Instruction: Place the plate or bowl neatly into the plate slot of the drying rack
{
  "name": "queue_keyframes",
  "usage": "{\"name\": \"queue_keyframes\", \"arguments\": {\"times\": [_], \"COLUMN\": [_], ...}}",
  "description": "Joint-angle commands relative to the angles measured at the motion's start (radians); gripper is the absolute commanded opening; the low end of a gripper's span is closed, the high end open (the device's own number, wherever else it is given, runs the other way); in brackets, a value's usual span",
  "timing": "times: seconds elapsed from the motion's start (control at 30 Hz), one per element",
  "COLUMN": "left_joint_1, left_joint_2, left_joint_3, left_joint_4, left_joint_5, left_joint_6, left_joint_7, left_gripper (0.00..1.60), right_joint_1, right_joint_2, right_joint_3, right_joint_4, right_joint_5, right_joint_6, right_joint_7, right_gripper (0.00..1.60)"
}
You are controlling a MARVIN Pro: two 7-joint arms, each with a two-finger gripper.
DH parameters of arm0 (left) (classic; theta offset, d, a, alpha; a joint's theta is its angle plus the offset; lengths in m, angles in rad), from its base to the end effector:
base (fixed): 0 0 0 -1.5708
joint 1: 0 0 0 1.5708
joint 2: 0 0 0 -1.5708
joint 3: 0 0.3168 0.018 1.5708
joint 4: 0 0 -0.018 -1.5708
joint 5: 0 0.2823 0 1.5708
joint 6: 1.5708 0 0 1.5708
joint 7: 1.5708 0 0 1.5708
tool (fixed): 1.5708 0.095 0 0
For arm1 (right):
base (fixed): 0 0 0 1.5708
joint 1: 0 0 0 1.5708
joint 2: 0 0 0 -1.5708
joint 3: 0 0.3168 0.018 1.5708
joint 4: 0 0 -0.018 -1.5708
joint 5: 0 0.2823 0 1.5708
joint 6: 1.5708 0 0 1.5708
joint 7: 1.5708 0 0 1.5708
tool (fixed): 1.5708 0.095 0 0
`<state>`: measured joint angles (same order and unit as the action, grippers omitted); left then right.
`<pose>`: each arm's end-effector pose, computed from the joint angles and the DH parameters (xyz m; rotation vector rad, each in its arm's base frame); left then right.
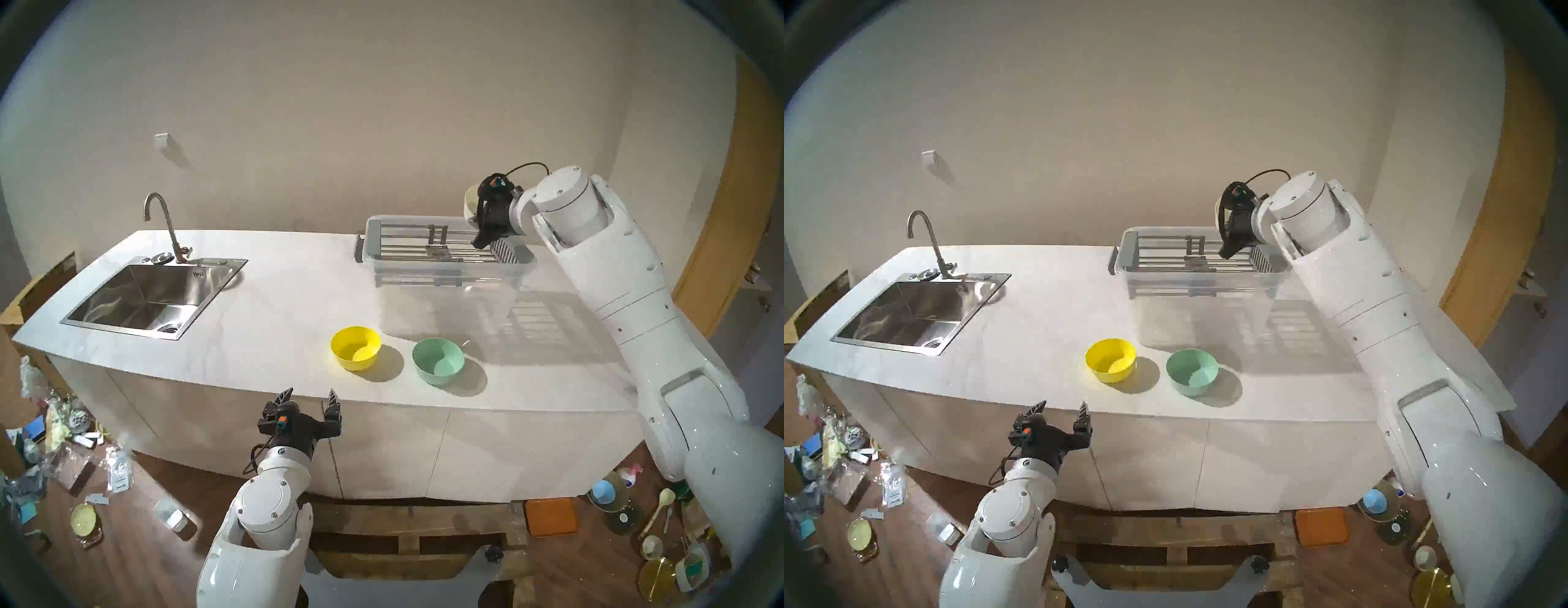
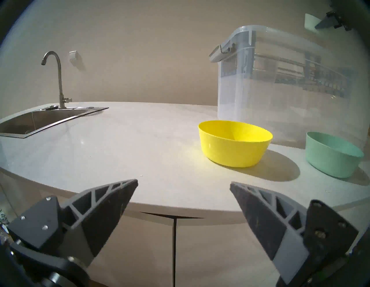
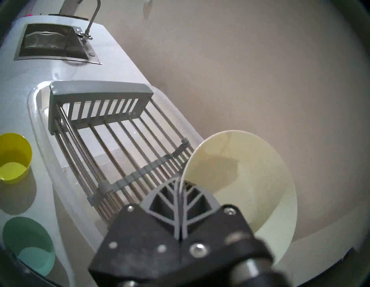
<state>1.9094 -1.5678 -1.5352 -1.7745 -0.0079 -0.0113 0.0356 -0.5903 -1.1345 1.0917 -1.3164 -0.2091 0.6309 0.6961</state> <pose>0.2831 -0.0098 -0.3723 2.3487 0.0150 2.0741 0.5753 -0.0213 -0.0612 2.1220 1.2530 1.6068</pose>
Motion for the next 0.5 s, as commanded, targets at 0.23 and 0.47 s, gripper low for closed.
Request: {"name": "queue_keyframes", "arguments": {"times": [0.23,0.47], "left_joint_1": [-0.006,-0.006], "left_joint_2": [0.000,0.000], "left_joint_3": [0.003,0.003], "left_joint_4": [-0.026,-0.026], "left_joint_5": [-0.002,-0.002], "left_joint_6": [-0.006,-0.006], "left_joint_7": [-0.004,-0.004], "left_gripper": [1.60,1.60], "right_joint_1": [0.113,0.138], "right_joint_2": [-0.105,-0.135], "right_joint_3": [-0.036,-0.049], "right_joint_4": [0.178,0.235], "right_joint_5": [-0.006,-0.001], "right_joint_6": [-0.072,-0.100], "right_joint_7": [-0.011,-0.004], "right_gripper": [0.00,0.00]}}
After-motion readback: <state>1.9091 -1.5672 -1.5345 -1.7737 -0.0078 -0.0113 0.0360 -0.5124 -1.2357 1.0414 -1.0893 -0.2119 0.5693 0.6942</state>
